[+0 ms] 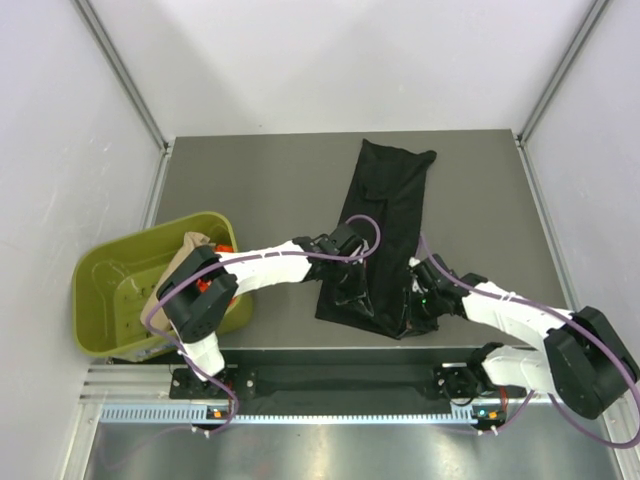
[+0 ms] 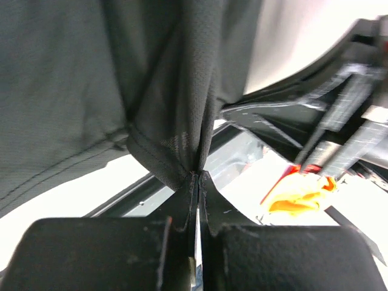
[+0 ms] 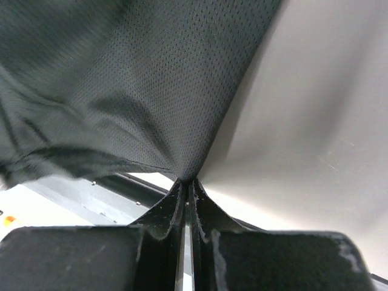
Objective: Fold and stack the t-shirts
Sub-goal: Fold the tshirt
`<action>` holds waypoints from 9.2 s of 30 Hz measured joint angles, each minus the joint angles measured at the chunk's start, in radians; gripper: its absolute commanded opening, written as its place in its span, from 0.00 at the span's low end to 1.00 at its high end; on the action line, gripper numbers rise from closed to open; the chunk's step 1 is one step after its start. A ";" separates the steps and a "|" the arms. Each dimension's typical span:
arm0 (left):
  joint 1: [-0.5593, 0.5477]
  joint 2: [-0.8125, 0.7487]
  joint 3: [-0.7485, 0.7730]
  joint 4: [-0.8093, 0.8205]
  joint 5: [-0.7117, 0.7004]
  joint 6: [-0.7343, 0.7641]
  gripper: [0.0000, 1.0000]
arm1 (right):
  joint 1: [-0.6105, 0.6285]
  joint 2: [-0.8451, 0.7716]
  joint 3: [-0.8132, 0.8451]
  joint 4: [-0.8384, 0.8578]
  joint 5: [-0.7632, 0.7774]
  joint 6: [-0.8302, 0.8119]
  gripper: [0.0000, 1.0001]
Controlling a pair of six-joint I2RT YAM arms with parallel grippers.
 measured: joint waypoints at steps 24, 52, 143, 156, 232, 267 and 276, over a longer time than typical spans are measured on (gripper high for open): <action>-0.021 0.043 -0.045 -0.111 -0.114 0.094 0.41 | -0.034 -0.063 -0.029 -0.019 0.020 -0.023 0.00; 0.191 -0.208 -0.271 -0.211 -0.114 0.101 0.60 | -0.054 -0.213 -0.084 -0.123 0.038 -0.022 0.00; 0.477 0.684 0.971 -0.145 0.087 0.064 0.00 | -0.547 0.837 1.140 -0.287 -0.043 -0.354 0.00; 0.481 0.689 0.970 -0.037 0.075 0.013 0.20 | -0.559 0.931 1.246 -0.285 -0.043 -0.344 0.19; 0.387 0.404 0.481 -0.250 -0.106 0.225 0.38 | -0.542 0.561 0.500 0.029 -0.156 -0.200 0.31; 0.039 -0.142 -0.175 -0.269 -0.323 0.150 0.59 | -0.286 0.080 0.234 -0.253 0.039 -0.224 0.59; 0.138 -0.176 0.066 -0.365 -0.402 0.230 0.50 | -0.317 0.192 0.460 -0.289 0.084 -0.314 0.50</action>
